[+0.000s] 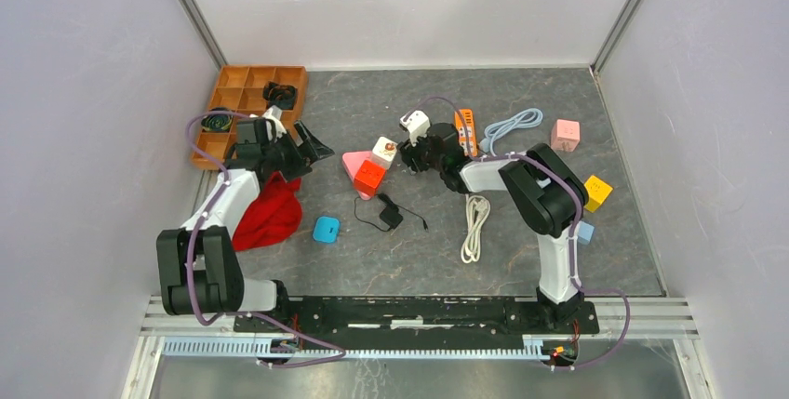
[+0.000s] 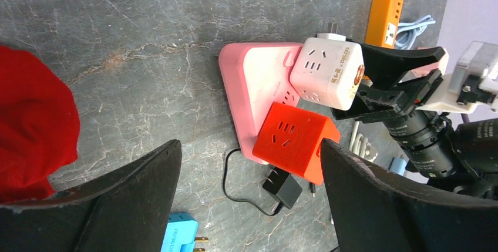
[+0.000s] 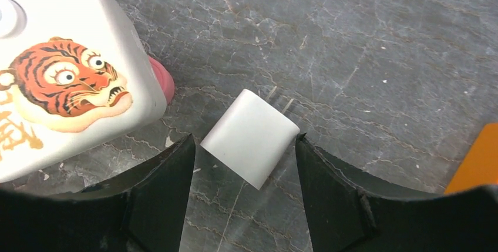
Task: Insert the plug
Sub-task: Pick up the plug from the center of the board.
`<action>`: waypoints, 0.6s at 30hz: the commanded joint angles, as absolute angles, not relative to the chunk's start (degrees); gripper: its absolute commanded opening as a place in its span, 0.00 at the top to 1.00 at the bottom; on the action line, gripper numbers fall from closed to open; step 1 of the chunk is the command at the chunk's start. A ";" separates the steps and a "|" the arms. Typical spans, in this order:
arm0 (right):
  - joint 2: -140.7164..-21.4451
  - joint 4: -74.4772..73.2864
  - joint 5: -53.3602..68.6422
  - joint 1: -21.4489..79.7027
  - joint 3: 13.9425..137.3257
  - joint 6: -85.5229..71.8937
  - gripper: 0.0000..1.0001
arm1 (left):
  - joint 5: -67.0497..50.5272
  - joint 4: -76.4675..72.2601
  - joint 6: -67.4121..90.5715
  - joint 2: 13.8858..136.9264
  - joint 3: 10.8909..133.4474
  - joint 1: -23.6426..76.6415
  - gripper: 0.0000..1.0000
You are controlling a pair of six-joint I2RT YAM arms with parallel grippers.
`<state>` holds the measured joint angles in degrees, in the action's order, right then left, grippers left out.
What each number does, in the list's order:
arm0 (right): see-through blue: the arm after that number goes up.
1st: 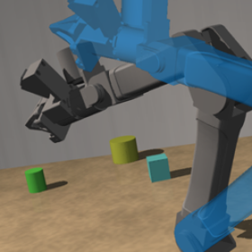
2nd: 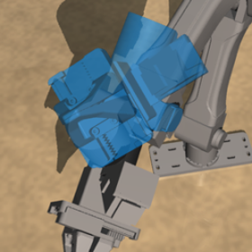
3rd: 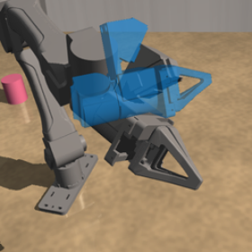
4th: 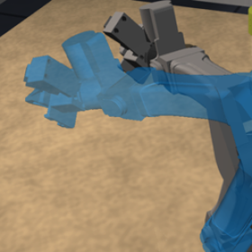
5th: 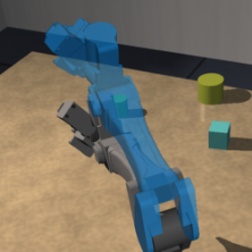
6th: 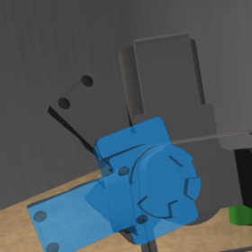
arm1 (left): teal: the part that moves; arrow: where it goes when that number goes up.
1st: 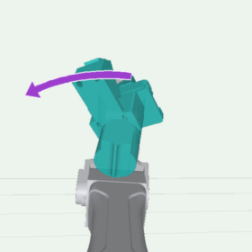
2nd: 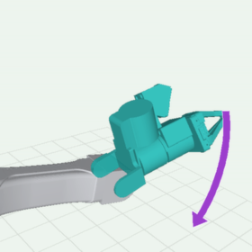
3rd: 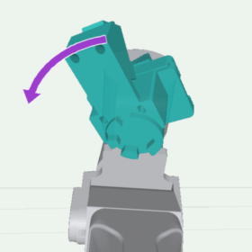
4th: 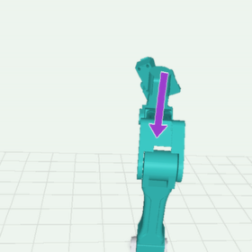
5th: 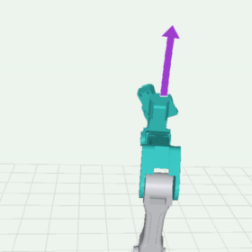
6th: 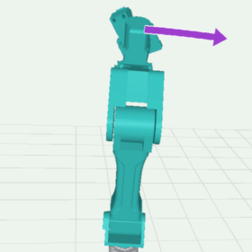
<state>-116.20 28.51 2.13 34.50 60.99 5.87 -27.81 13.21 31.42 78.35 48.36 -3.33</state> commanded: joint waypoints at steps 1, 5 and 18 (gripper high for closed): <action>-117.81 27.92 3.75 34.84 64.72 5.89 0.30 | -29.39 12.68 28.45 76.38 47.67 -3.16 0.08; -120.23 23.28 1.76 34.80 69.25 4.81 0.30 | -28.92 12.75 28.23 75.73 47.01 -2.84 0.09; -103.28 20.86 -1.96 33.75 55.57 10.42 0.64 | -30.44 14.06 26.52 72.85 49.69 2.08 0.15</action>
